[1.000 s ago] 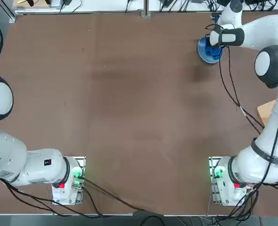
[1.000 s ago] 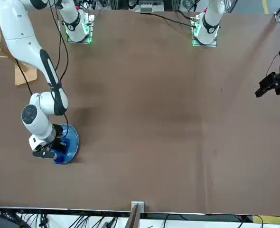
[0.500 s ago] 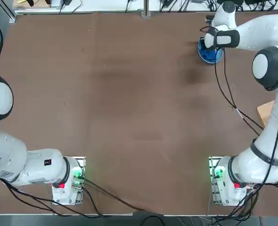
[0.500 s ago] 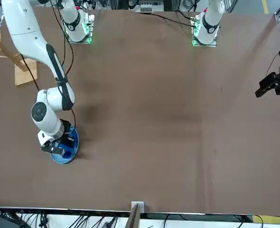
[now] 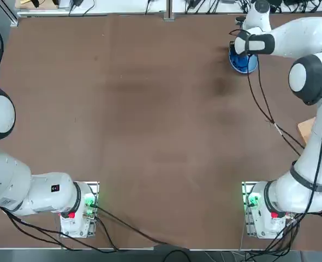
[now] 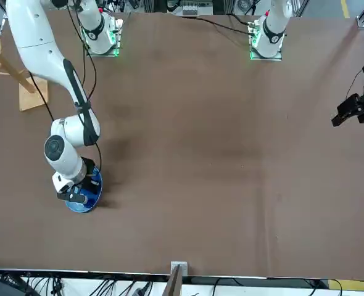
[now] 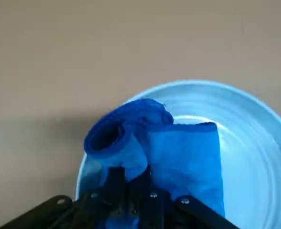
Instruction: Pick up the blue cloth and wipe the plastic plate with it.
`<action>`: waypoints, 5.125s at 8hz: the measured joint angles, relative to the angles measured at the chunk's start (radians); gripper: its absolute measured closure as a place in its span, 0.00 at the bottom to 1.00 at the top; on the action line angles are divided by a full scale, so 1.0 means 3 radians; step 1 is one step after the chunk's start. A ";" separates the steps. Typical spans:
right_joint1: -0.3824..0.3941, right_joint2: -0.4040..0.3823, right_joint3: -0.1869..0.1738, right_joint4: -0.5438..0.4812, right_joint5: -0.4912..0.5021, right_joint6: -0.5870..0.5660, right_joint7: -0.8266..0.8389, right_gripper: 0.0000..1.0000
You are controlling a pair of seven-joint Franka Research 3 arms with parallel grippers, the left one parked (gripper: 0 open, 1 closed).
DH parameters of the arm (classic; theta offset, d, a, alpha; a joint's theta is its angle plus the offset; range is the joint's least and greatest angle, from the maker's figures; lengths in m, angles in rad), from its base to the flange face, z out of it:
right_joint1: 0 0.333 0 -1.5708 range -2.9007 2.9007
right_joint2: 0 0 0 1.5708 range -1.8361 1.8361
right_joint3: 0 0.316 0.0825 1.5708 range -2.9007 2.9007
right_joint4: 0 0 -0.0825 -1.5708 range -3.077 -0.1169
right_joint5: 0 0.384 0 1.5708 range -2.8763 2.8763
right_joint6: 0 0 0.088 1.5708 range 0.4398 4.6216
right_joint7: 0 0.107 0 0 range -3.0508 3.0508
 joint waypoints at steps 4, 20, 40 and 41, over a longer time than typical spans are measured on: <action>-0.0243 0.0129 0.0070 0.0196 0.0056 0.0028 -0.0360 0.96; -0.0134 0.0119 -0.0010 0.0355 0.0199 -0.0462 -0.0394 0.96; 0.0898 -0.0824 -0.0063 0.0734 0.0799 -0.2538 0.0387 0.96; 0.0969 -0.0878 -0.0062 0.0588 0.0825 -0.2537 0.0417 0.96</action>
